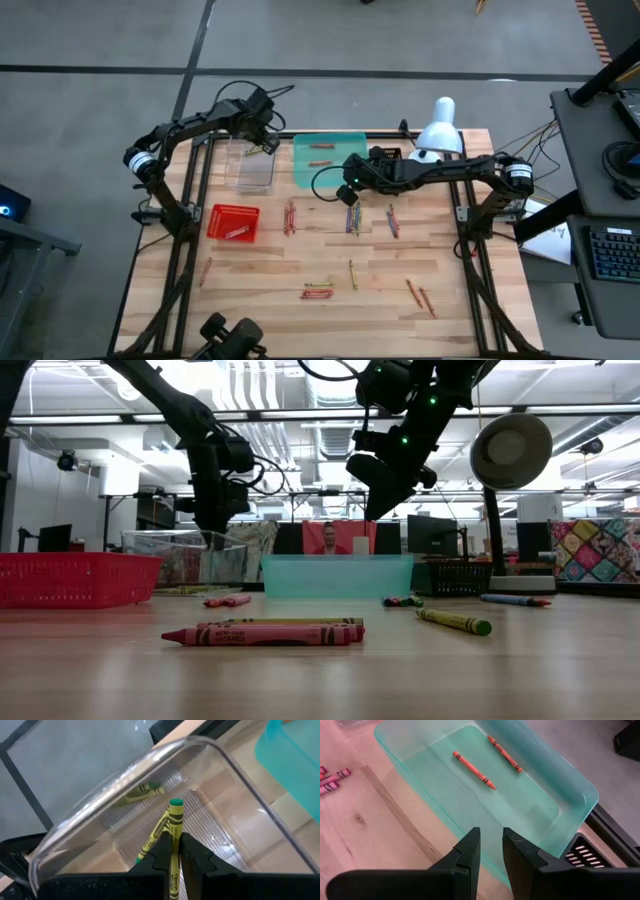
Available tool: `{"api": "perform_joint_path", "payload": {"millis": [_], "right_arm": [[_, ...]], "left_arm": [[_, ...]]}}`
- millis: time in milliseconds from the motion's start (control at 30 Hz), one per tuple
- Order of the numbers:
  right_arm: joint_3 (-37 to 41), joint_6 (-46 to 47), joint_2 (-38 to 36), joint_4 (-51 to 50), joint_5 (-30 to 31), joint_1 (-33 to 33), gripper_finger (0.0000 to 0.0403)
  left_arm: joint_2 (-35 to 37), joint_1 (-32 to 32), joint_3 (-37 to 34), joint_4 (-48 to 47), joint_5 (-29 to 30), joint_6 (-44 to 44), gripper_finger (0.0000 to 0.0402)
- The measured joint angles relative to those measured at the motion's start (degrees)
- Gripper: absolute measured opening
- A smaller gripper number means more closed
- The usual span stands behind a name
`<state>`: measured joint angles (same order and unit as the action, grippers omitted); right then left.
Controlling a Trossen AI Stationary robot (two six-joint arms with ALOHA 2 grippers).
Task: Sort crayons
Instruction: Put the green crayon into the transparent bin
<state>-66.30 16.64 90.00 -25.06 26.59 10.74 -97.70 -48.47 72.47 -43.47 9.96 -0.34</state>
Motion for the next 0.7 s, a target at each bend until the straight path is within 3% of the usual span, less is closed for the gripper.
{"api": "perform_joint_path", "payload": {"millis": [700], "right_arm": [[0.02,0.28,0.0,0.02,-0.04,-0.37,0.0073]], "left_arm": [[-0.29,2.24,-2.91,-4.15,-0.11,-2.15,0.0002]]}}
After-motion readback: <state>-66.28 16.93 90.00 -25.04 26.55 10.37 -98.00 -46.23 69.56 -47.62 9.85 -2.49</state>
